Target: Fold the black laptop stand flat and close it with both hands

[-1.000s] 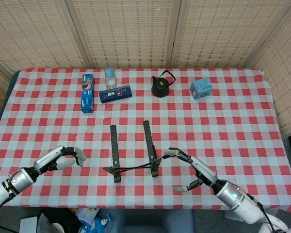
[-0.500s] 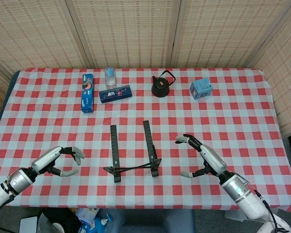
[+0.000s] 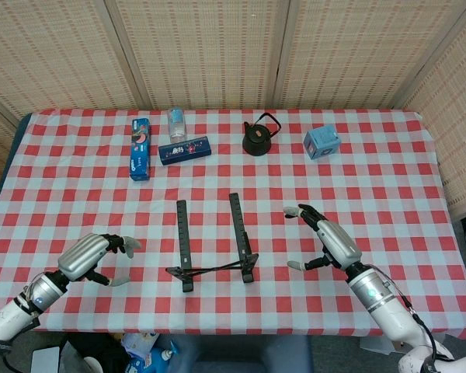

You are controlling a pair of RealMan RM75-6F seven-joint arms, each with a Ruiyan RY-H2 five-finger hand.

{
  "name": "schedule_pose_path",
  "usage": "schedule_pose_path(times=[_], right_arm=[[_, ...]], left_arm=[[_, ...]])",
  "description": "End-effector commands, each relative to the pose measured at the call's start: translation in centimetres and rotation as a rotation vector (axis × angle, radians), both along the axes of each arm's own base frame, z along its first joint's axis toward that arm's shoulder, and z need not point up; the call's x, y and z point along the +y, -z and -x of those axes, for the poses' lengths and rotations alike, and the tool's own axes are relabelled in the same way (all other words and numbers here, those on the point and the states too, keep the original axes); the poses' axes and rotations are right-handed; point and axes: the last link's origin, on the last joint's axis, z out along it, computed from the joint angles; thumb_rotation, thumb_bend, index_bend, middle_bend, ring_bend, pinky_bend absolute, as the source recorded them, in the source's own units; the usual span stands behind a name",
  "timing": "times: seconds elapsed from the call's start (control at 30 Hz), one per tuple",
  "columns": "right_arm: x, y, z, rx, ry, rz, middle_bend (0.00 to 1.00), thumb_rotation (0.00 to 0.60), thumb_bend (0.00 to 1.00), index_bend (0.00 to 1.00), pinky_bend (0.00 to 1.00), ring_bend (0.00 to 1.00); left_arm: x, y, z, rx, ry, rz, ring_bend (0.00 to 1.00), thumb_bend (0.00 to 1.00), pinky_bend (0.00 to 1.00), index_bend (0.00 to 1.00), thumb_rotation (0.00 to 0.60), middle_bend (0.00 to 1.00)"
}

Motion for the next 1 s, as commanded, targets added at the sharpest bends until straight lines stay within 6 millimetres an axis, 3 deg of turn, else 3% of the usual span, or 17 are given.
schedule_pose_path(times=[0.03,0.13,0.27,0.5,0.67,1.0], right_arm=[[-0.6,0.1,-1.2,0.025,-0.003,0.019,0.21,0.6,0.0,0.15,0.13,0.07],[-0.9,0.3,-1.6,0.031,0.006,0.012,0.21,0.6,0.0,0.15,0.13,0.07],[-1.3,0.8,-1.8,0.05,0.008,-0.005,0.22,0.6,0.0,0.15,0.13,0.07],[-1.6,2.4,-2.0,0.084,-0.001,-0.037,0.22,0.6,0.01,0.15,0.13,0.07],[-1.9,3.7,-2.2,0.132,-0.023,-0.059,0.22,0.6,0.04,0.15,0.13,0.07],[-2.7,6.7,-3.3,0.211,-0.076,-0.086,0.24,0.6,0.05,0.28,0.13,0.08]], left_arm=[[0.2,1.2,-0.6,0.002,0.01,-0.024,0.56,0.17,0.68,0.34,0.517,0.61],[0.1,2.1,-1.2,0.004,0.024,-0.023,0.65,0.17,0.78,0.35,0.518,0.71],[-0.1,3.3,-1.9,0.003,0.042,-0.011,0.72,0.17,0.83,0.36,0.519,0.8],[-0.2,5.2,-3.0,-0.037,0.037,0.013,0.75,0.17,0.85,0.34,0.52,0.84],[-0.4,6.3,-3.4,-0.053,0.025,0.023,0.78,0.17,0.86,0.39,0.516,0.88],[-0.2,8.7,-4.7,-0.086,-0.008,0.042,0.86,0.17,0.94,0.47,0.486,0.97]])
